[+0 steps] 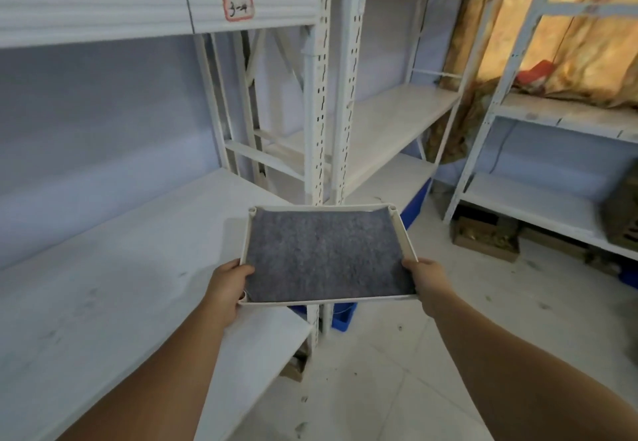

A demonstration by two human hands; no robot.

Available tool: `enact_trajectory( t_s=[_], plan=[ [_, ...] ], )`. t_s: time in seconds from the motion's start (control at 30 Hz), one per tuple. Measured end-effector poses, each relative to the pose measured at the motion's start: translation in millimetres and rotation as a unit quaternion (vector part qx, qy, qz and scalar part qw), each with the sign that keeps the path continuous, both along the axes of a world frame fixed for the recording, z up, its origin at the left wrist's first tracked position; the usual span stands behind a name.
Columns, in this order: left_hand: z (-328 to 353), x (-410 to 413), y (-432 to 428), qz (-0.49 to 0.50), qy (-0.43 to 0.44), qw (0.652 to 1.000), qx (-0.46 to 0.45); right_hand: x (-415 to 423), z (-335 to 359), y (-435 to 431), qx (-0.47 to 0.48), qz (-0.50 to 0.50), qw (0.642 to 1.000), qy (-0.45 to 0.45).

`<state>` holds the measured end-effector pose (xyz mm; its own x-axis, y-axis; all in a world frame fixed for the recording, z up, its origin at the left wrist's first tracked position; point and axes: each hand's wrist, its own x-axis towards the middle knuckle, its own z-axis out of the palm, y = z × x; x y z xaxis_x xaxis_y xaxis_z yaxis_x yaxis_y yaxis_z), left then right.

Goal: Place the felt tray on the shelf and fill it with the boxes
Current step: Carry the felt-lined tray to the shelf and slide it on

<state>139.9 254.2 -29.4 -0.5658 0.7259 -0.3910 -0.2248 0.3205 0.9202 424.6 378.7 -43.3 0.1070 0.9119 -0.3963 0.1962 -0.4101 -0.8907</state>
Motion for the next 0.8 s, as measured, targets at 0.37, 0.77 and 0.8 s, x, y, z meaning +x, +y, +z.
enact_trajectory(
  t_s=[0.37, 0.77, 0.8],
  plan=[
    [30.6, 182.8, 124.2, -0.067, 0.056, 0.995, 0.044, 198.6, 17.5, 70.0, 0.059, -0.069, 0.995, 0.048],
    [87.5, 354.9, 276.2, -0.194, 0.073, 0.972, 0.113, 374.1, 85.7, 125.1, 0.132, -0.222, 0.965, 0.045],
    [90.4, 365.1, 292.2, -0.207, 0.071, 0.968, 0.120, 384.8, 93.3, 130.3, 0.138, -0.236, 0.961, 0.040]
  ],
)
